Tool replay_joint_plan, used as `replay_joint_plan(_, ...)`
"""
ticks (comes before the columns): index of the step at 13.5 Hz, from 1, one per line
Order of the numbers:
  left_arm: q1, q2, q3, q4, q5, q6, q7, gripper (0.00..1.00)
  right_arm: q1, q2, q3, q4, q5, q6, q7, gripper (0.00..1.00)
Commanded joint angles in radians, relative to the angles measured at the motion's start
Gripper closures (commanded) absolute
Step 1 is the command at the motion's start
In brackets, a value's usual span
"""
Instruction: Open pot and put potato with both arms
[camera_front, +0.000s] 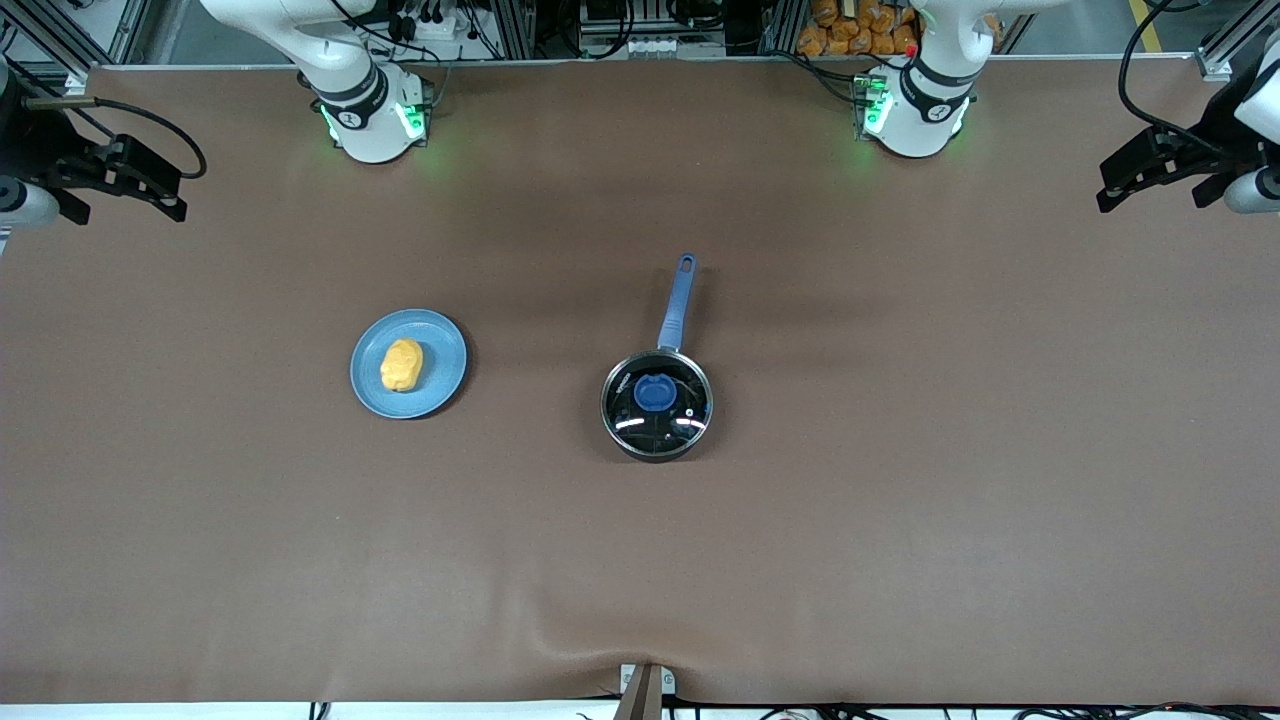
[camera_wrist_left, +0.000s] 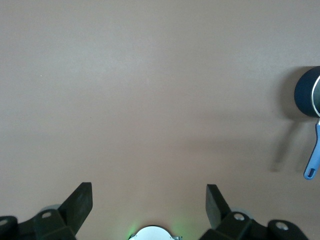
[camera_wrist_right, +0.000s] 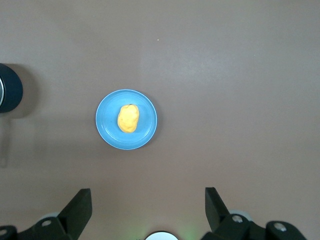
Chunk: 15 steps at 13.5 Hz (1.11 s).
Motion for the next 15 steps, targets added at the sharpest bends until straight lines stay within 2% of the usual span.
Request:
replay_joint_plan(1,0.006,0.002,-0.003,0.025,0.021,-0.026,0.007,0.00,-0.015,0.005,0.010,0.016,-0.017,-0.007,0.004,0.00)
replay_joint_plan(15,-0.001,0.024,-0.008,0.049,0.020,-0.028,-0.007,0.00,-0.015,0.004,0.010,0.016,-0.017,-0.012,0.004,0.00)
